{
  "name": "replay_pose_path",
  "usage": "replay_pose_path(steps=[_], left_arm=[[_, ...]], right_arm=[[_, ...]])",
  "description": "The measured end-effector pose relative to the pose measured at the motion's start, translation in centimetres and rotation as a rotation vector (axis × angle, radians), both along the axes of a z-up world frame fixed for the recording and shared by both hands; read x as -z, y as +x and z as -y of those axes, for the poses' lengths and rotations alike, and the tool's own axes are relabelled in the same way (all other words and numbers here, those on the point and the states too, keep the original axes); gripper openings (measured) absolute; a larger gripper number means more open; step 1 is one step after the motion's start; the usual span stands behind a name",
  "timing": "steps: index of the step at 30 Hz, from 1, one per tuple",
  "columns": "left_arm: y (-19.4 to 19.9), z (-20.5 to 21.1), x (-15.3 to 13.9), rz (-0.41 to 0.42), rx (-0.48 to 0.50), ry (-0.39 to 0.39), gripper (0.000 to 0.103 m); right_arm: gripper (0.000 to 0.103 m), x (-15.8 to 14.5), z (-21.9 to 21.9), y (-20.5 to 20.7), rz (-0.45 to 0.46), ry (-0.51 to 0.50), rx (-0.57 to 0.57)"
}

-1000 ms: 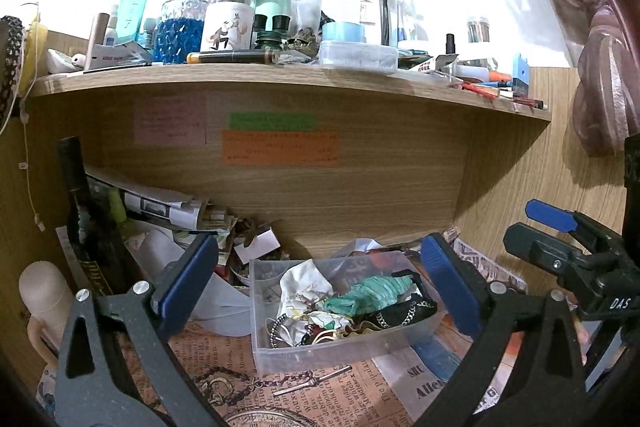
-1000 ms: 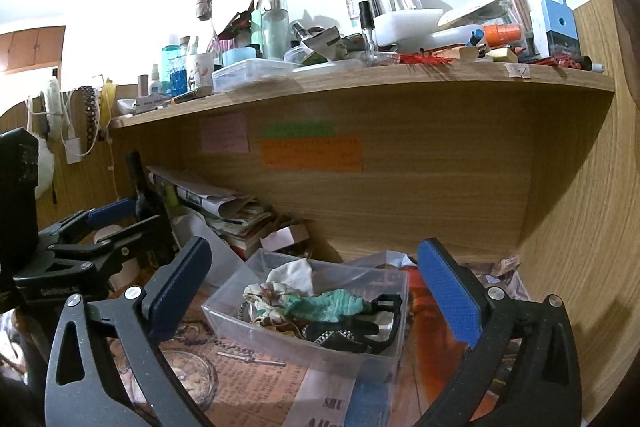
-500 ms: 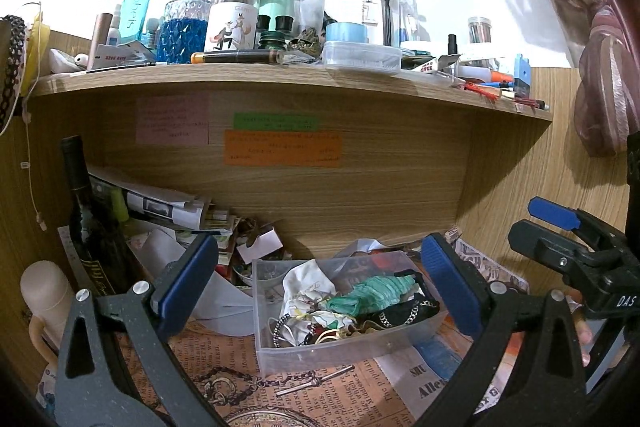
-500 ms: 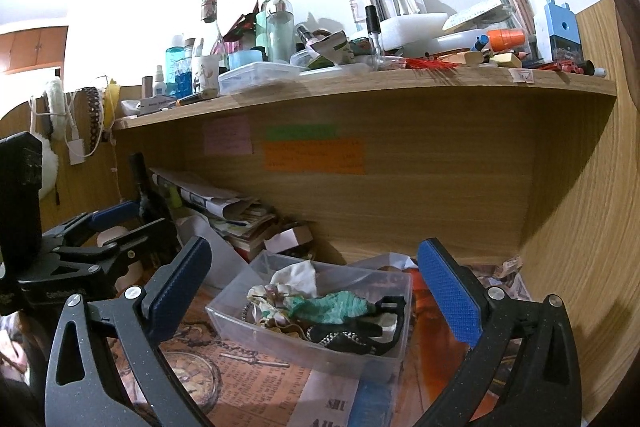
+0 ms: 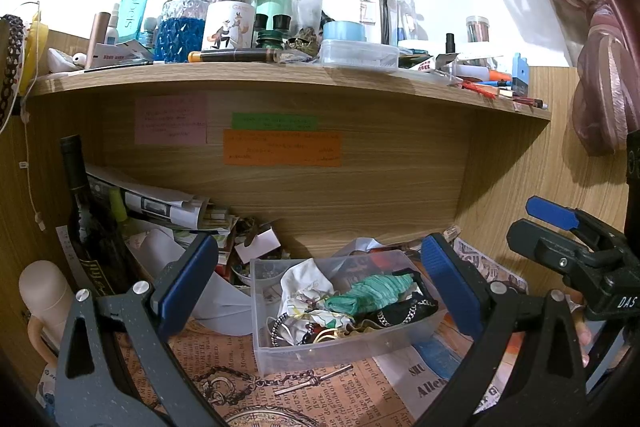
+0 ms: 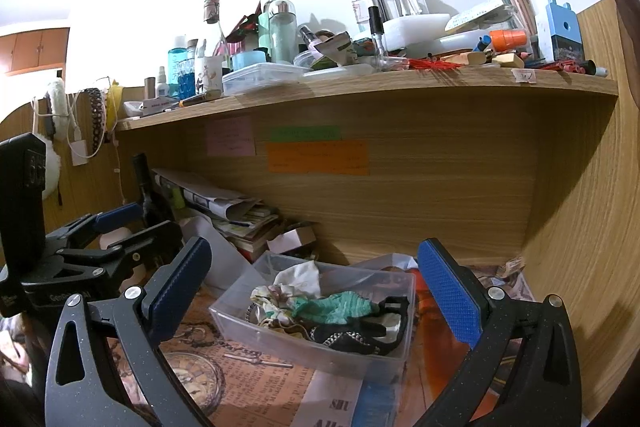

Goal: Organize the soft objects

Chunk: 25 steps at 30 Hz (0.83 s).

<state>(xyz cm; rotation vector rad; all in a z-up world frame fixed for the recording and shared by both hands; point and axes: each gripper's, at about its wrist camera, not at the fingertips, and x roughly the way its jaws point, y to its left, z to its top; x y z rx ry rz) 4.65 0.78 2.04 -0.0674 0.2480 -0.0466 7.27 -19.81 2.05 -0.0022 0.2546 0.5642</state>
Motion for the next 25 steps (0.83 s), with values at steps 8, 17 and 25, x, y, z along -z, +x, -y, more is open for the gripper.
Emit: replay_pose_path(steps=[8, 17, 25], left_arm=[[0.19, -0.09, 0.05, -0.005, 0.01, 0.001, 0.103], [0.44, -0.05, 0.19, -0.011, 0.019, 0.006, 0.103], [0.7, -0.08, 0.43, -0.016, 0.035, 0.009, 0.103]], right_arm=[[0.103, 0.03, 0.07, 0.16, -0.004, 0.001, -0.004], [0.103, 0.28, -0.04, 0.33, -0.011, -0.002, 0.002], [0.103, 0.61, -0.14, 0.66, -0.024, -0.003, 0.0]])
